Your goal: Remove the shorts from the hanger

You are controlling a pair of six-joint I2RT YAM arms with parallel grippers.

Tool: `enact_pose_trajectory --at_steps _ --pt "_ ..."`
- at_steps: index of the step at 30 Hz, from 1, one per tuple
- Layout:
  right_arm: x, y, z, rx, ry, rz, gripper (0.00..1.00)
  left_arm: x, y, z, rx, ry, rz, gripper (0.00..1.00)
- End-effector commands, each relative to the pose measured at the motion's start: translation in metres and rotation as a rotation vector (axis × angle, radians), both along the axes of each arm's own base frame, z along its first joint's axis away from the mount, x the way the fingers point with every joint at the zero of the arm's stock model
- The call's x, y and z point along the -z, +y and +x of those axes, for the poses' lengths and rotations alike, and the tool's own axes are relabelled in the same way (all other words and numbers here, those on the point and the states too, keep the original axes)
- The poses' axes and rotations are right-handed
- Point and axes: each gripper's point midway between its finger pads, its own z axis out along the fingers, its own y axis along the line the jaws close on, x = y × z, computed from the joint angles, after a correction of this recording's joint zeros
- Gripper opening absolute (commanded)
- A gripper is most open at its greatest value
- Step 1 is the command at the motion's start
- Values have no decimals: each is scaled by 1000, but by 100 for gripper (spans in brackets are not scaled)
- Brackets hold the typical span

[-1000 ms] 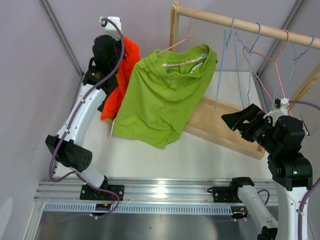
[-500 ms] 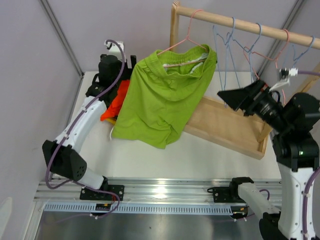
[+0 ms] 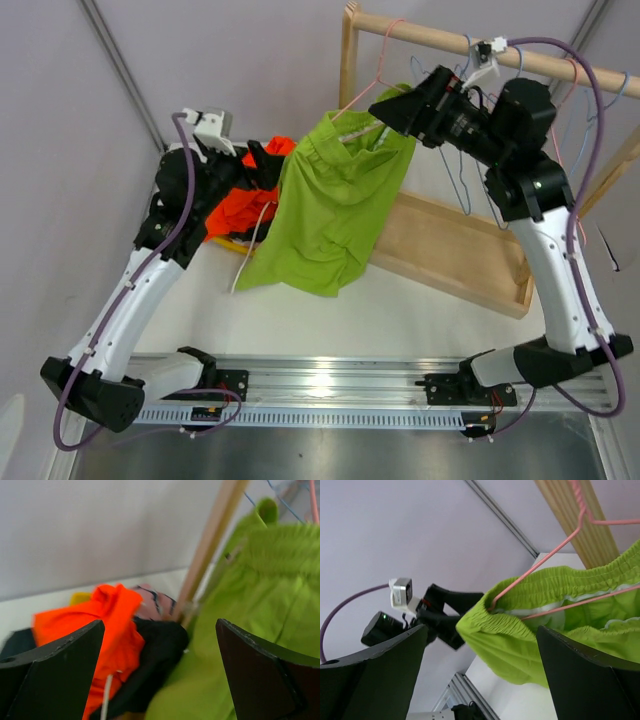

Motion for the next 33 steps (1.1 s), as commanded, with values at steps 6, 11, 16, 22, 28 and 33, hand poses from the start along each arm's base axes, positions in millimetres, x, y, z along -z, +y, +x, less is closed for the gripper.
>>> enact_pose_trajectory --at_steps 6,11,16,22,28,33 --pt "-6 30 61 72 -47 0 100 35 -57 -59 310 76 -64 99" --pt "-3 42 80 100 -39 19 94 46 -51 -69 302 87 -59 99" --pt "5 49 90 122 -14 27 55 55 -45 -75 289 93 -43 99" --pt "5 47 85 148 -2 20 0 57 -43 -78 286 93 -33 99" --pt "-23 32 65 173 -64 33 0 35 -30 -83 237 41 -12 99" --pt "-60 24 43 162 -132 51 0 16 -30 -93 253 2 -24 99"
